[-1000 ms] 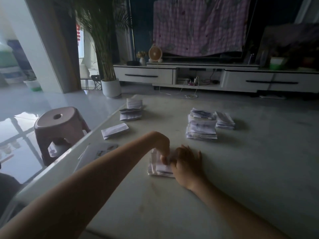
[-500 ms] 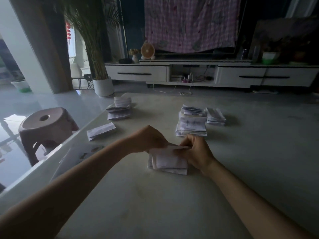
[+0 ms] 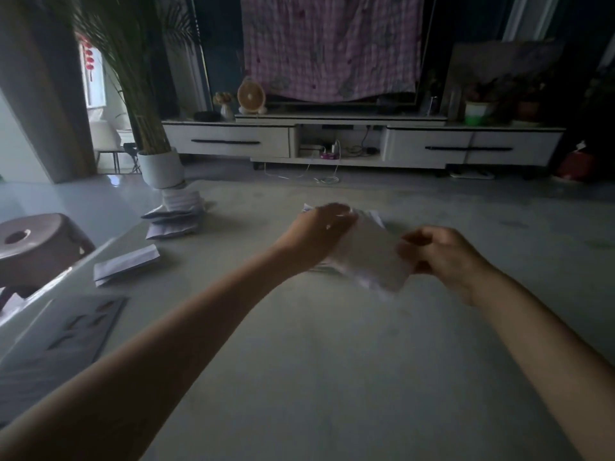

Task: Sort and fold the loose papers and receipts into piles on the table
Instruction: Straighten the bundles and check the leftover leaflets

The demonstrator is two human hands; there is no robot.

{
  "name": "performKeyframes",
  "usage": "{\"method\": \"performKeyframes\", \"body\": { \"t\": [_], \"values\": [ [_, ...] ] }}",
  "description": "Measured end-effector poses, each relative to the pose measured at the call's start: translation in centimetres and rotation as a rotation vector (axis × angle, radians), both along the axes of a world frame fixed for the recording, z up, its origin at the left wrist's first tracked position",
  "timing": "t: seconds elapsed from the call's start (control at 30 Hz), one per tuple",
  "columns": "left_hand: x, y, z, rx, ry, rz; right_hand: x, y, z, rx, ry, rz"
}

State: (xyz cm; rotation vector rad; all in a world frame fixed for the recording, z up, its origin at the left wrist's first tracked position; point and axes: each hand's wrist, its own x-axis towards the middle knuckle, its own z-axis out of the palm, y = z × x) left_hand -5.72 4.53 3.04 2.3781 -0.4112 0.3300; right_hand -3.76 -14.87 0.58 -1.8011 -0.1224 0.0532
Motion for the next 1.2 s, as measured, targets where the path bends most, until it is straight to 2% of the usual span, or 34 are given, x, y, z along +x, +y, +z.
{"method": "performKeyframes", "body": {
  "t": [0.1, 0.2, 0.37, 0.47, 0.7, 0.8, 0.97, 1.2],
  "values": [
    [0.6, -1.2, -0.7, -0.092, 0.012, 0.124, 2.2, -2.1, -2.0, 0.076, 0.053, -0.381],
    [0.1, -2.5, -2.9, 0.007, -0.063, 0.189, 3.2, -1.2, -4.6, -0.197, 0.039, -0.574],
    [-1.3, -4.5, -6.6, 0.195, -0.022, 0.077, 2.0, 2.5, -5.1, -0.495, 0.043, -0.577],
    [-1.2, -5.2, -7.8, 0.255, 0.04, 0.09, 1.6, 3.1, -5.0, -0.724, 0.005, -0.551],
    [-0.2, -6.1, -8.5, 0.269, 0.003, 0.25, 1.9, 2.3, -4.8, -0.85, -0.024, -0.477],
    [0.0, -6.4, -8.7, 0.25, 0.001, 0.314, 2.8, 1.7, -5.1, -0.816, -0.054, -0.383],
    [-0.1, -6.6, -8.3, 0.181, 0.012, 0.385, 3.5, 0.5, -4.9, -0.586, -0.032, -0.29],
    [-1.5, -5.1, -8.4, 0.12, 0.045, 0.373, 2.7, -0.6, -3.6, -0.412, -0.163, -0.316]
  ]
}}
